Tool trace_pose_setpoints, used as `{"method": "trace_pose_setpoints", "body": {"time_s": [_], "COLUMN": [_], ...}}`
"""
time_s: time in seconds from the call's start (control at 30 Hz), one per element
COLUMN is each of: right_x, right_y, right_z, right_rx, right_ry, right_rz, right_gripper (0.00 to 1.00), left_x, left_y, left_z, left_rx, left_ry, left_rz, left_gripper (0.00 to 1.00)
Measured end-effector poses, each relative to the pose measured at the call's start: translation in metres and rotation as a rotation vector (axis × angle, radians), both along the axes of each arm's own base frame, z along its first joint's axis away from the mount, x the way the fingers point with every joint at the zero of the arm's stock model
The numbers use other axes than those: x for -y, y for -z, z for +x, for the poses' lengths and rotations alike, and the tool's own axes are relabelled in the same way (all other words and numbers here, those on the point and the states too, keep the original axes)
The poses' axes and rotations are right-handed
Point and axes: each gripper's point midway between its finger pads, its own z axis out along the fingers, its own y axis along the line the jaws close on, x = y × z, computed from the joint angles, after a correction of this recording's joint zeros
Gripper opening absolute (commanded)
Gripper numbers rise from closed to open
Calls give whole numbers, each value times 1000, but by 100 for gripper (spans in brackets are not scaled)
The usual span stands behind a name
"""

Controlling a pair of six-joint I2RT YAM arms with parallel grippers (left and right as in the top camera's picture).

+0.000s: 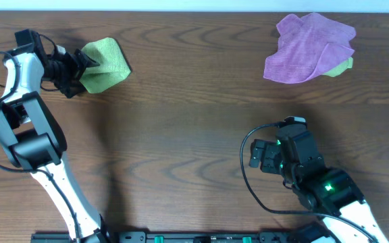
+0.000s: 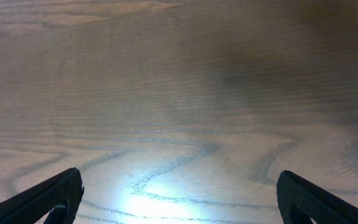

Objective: Fold the cloth
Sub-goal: 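Release the green cloth and lift the left gripper away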

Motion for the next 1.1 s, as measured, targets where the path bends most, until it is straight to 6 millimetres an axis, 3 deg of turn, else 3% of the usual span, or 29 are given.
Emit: {"method": "trace_pose_setpoints", "body": {"time_s": [0.53, 0.7, 0.8, 0.9, 1.1], "right_x": [0, 0, 0, 0, 0], "right_y": [0, 0, 0, 0, 0], "right_z": [0, 0, 0, 0, 0], "right_rx": [0, 0, 0, 0, 0], "right_ry": [0, 0, 0, 0, 0], "right_rz": [0, 0, 0, 0, 0], "right_gripper": [99, 99, 99, 99, 99], "left_x": [-3, 5, 19, 39, 99], "left_y": [-71, -100, -110, -112, -108], "left_z": [-18, -21, -23, -25, -25], "left_rx": [48, 94, 101, 94, 87], "left_ry": [4, 16, 42, 86, 227], "left_rz": [91, 111, 124, 148, 191], "left_gripper": [96, 98, 100, 92, 88]}}
